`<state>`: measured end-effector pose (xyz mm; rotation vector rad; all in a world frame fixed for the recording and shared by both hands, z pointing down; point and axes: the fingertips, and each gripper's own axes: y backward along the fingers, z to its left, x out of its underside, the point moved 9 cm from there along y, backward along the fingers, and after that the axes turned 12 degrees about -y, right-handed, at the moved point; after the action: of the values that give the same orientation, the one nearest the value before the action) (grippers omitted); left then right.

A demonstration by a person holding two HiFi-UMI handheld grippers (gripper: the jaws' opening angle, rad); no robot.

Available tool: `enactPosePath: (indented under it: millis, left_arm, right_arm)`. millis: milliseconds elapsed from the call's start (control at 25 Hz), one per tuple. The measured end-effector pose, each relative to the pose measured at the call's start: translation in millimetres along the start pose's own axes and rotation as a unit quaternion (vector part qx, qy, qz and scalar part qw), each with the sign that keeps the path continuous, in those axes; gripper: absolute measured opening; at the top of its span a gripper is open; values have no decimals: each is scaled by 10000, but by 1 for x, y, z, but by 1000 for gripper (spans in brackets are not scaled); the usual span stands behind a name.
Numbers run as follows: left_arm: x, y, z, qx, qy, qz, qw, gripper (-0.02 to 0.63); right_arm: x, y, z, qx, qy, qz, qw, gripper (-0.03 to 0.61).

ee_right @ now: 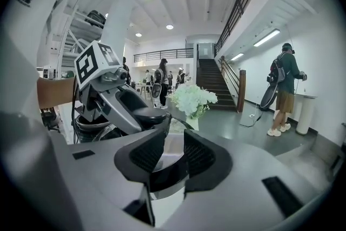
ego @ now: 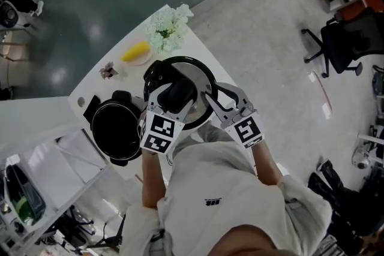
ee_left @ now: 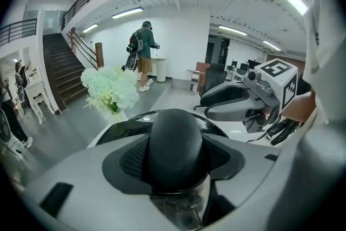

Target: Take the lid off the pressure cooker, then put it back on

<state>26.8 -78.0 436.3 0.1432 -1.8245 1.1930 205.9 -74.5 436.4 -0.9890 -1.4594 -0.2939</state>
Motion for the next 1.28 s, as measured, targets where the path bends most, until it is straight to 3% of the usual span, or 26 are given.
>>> enactPosePath:
  millis: [480,1280]
  left_arm:
    - [30,-48,-28,35,354,151,9993,287]
    - [79,-98,-42,-346,593,202,9974,287]
  right_arm:
    - [43,-2,-20,51,-163,383,9991,117]
    - [107,-25,-40,72,-487,778,9958,117]
